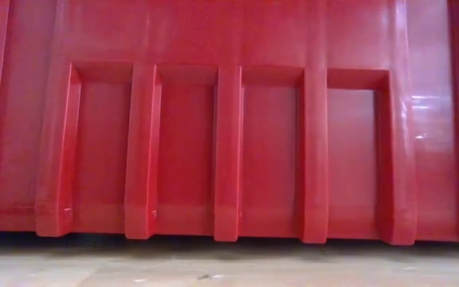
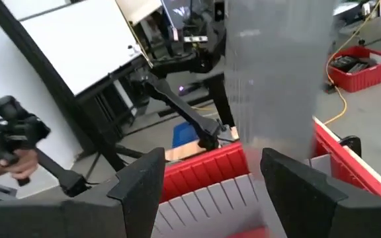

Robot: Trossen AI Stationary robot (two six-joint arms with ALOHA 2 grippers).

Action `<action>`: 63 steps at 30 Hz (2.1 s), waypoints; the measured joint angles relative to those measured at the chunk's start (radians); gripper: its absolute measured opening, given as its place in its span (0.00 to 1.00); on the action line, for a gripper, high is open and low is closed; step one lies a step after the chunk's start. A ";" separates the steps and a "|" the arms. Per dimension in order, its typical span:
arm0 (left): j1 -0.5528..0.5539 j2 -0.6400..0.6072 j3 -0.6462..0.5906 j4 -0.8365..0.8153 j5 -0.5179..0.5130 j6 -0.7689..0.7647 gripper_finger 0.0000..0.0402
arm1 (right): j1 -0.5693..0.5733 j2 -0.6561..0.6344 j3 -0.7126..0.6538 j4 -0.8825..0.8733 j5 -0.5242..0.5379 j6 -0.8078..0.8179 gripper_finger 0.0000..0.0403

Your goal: Sort Items/Unsort Items

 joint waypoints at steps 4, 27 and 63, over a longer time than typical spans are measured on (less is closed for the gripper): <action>0.000 0.000 0.000 -0.001 -0.002 -0.003 0.00 | 0.000 0.032 -0.001 0.042 -0.020 -0.013 0.60; 0.017 0.012 0.000 0.008 0.047 -0.023 0.00 | -0.010 -0.102 -0.001 -0.020 0.167 -0.009 0.52; -0.050 0.048 0.000 0.006 -0.008 -0.004 0.01 | 0.051 0.035 -0.001 0.112 0.188 -0.058 0.01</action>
